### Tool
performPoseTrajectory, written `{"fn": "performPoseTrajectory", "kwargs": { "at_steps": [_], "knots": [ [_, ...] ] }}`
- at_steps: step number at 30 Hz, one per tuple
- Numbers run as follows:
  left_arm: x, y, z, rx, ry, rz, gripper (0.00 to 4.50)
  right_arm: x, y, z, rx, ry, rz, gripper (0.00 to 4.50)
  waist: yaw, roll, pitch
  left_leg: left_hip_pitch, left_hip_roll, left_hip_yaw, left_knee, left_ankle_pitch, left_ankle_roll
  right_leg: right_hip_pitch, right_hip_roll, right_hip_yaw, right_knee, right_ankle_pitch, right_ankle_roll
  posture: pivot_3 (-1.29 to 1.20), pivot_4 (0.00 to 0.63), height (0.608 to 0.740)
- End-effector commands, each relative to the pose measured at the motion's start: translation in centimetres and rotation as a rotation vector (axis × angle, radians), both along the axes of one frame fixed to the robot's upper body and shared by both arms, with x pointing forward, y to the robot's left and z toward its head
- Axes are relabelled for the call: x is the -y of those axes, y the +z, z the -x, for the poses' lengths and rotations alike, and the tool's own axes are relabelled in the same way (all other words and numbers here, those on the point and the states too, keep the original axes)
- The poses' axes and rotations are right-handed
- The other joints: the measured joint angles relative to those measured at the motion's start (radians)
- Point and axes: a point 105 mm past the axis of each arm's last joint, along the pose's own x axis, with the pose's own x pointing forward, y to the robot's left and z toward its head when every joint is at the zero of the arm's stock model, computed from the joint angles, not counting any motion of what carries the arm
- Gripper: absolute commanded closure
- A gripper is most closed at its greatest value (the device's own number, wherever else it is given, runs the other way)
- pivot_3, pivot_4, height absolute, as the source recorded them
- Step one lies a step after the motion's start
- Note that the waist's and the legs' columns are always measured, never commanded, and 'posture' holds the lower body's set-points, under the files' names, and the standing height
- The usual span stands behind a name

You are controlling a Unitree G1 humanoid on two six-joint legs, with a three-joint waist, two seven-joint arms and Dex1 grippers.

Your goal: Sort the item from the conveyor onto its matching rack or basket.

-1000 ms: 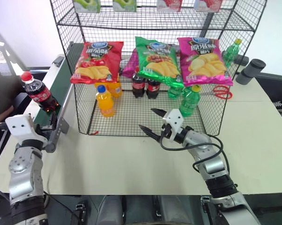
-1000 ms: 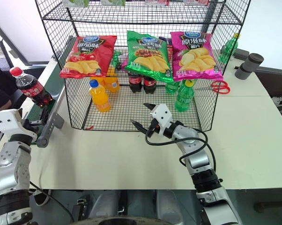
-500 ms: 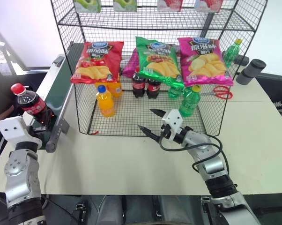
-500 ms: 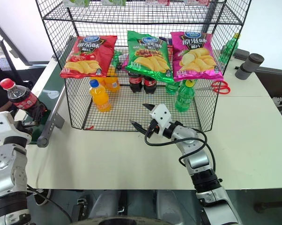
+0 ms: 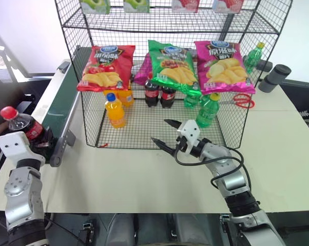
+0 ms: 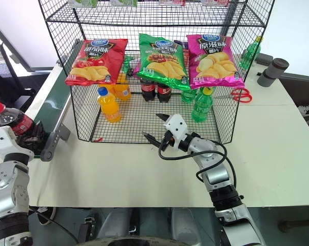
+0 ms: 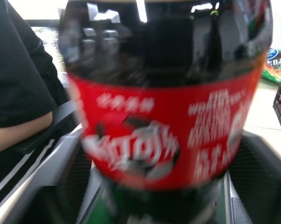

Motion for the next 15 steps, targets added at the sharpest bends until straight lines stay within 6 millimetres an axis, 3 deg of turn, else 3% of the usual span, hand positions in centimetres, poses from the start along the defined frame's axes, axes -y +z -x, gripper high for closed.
{"fn": "performPoseTrajectory", "kwargs": {
  "at_steps": [1,5,7,12,15],
  "knots": [
    [0.0,1.0,0.4,0.037,-0.005,-0.013,1.64,-0.3,1.2,0.1,0.052,0.016,-0.015,0.00,0.000,0.000,0.000,0.000,0.000,0.000,0.000,0.000,0.000,0.000,0.000,0.000,0.000,0.000,0.000,0.00,0.150,0.734],
    [0.4,2.2,0.5,0.085,-0.024,-0.020,1.64,-0.3,1.3,0.1,0.054,0.017,-0.015,0.00,0.001,0.000,0.000,0.000,0.000,0.000,0.000,0.000,0.000,0.000,0.000,0.000,0.000,0.000,0.000,0.00,0.150,0.734],
    [1.3,4.5,0.5,0.149,-0.080,-0.038,1.64,-0.3,1.6,0.2,0.057,0.026,-0.018,0.00,0.002,-0.001,0.000,0.000,0.000,0.000,0.000,0.000,0.000,0.000,-0.001,0.000,0.000,0.000,0.000,0.00,0.150,0.734],
    [5.2,9.6,0.7,0.233,-0.397,-0.030,1.64,-0.2,3.1,1.1,0.028,0.128,-0.050,0.00,0.000,-0.003,0.001,-0.003,0.000,-0.001,0.000,0.000,0.000,-0.001,-0.002,-0.001,-0.001,0.000,0.000,0.00,0.150,0.734],
    [8.7,10.7,1.6,0.178,-0.653,-0.003,1.64,-0.2,4.0,2.0,-0.003,0.223,-0.046,0.00,-0.003,-0.002,0.001,-0.003,-0.001,-0.001,-0.002,0.000,0.000,-0.001,-0.003,-0.001,-0.003,-0.001,-0.003,0.00,0.150,0.734]
  ]
}}
